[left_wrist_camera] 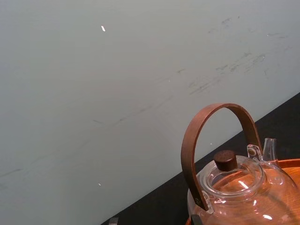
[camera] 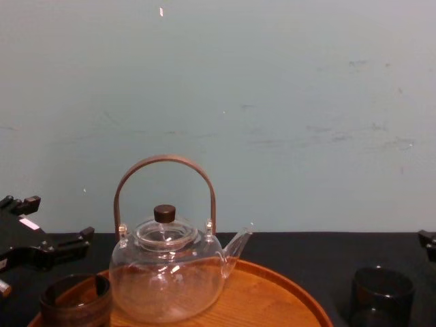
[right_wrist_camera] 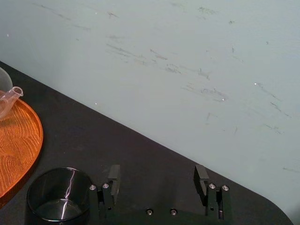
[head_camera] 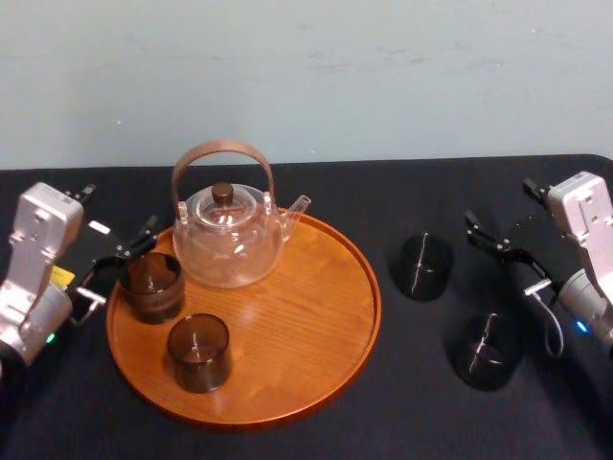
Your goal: Pick up the glass from the table and place it on the tray.
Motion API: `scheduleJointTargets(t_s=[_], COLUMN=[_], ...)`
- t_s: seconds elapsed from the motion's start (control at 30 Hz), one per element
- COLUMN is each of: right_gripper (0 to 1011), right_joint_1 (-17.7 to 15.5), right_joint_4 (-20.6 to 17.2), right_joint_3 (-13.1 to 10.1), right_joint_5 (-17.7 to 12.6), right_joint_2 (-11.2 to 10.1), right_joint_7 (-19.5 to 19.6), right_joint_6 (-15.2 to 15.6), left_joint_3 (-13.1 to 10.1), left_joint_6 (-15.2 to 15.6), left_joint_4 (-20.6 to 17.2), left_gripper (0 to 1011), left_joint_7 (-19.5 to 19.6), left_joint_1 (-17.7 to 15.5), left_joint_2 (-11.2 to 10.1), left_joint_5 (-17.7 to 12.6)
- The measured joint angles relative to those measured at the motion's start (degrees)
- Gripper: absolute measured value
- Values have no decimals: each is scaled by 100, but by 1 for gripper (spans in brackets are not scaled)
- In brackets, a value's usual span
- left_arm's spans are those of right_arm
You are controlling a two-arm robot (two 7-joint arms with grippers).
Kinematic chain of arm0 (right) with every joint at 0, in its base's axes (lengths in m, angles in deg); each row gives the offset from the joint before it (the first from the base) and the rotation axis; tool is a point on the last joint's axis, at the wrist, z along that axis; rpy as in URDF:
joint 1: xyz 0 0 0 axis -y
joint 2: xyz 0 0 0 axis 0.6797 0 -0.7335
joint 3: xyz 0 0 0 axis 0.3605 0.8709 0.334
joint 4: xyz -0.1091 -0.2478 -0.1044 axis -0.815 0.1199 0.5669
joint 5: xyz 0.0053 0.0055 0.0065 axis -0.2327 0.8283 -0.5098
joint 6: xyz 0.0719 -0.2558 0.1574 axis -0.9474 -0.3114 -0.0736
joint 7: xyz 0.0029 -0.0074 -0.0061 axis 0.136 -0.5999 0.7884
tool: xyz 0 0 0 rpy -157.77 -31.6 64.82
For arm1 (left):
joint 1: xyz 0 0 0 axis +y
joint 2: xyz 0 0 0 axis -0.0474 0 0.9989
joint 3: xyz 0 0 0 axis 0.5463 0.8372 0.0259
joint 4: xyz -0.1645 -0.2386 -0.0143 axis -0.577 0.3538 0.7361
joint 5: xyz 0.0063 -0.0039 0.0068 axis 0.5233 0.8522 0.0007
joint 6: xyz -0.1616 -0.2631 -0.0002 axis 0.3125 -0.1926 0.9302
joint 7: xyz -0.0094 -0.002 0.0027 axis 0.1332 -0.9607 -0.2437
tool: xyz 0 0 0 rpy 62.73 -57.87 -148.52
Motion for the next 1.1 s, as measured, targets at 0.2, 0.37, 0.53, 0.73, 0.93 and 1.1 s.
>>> scheduleJointTargets(t_s=[0.2,0.37,0.53,0.73,0.93,1.1], right_gripper=[1002,1003,1002,1003,1002,1002], right_joint_1=[0,0,0,0,0,0], right_joint_4=[0,0,0,0,0,0], right_joint_3=[0,0,0,0,0,0], right_joint_5=[0,0,0,0,0,0], right_joint_2=[0,0,0,0,0,0], right_joint_7=[0,0,0,0,0,0], right_joint_6=[0,0,0,0,0,0], left_joint_3=[0,0,0,0,0,0], left_joint_6=[0,0,0,0,0,0], left_joint_4=[0,0,0,0,0,0], left_gripper=[1001,1001,1002,1001,1001,1001], left_joint_7=[0,0,0,0,0,0], left_joint_1=[0,0,0,0,0,0], left_joint_2=[0,0,0,0,0,0], left_joint_5=[0,0,0,0,0,0])
